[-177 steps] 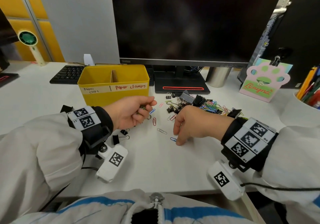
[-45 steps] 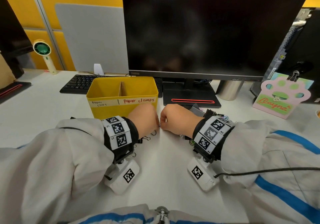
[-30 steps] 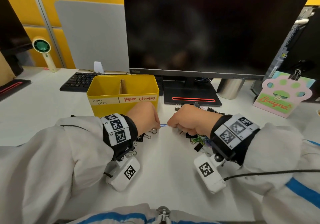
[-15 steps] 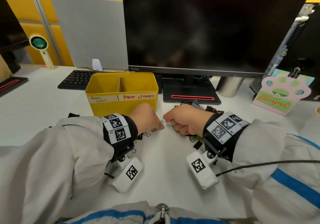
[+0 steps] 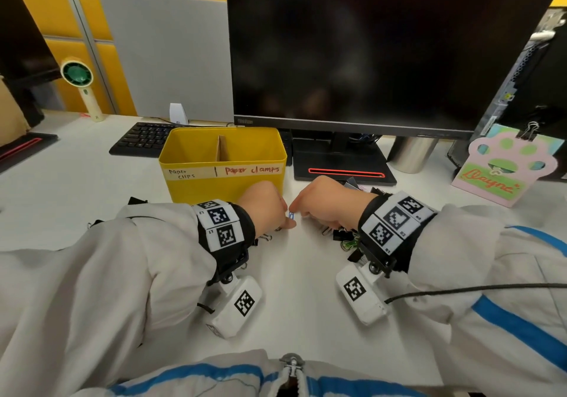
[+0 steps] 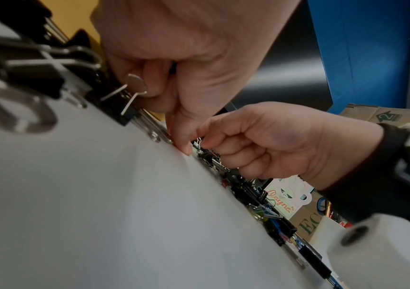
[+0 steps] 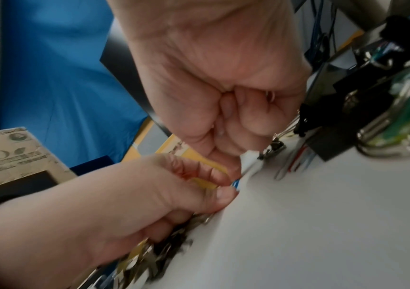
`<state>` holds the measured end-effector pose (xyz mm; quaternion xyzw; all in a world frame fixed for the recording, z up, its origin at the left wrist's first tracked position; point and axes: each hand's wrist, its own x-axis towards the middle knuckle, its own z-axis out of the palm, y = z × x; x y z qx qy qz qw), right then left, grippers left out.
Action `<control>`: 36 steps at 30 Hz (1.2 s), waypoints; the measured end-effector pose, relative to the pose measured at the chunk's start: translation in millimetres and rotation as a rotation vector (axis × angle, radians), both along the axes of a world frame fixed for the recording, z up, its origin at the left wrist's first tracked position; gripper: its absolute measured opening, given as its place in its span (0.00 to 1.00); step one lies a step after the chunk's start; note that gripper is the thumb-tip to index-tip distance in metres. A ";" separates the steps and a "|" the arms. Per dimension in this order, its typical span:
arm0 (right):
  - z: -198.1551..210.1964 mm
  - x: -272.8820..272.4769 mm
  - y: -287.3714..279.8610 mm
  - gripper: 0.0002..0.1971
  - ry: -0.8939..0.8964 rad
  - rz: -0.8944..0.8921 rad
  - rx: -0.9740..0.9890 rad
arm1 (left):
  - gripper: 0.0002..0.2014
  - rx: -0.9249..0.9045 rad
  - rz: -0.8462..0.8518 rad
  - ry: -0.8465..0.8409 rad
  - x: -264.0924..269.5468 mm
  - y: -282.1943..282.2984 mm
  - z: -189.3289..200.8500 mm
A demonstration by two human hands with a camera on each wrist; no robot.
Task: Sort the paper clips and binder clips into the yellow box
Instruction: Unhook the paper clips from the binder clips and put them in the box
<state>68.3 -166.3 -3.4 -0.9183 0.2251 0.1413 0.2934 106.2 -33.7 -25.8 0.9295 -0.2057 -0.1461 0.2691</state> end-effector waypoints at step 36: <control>80.9 70.0 47.8 0.25 -0.186 -0.182 1.224 | 0.16 -0.864 0.414 0.278 79.2 75.6 92.8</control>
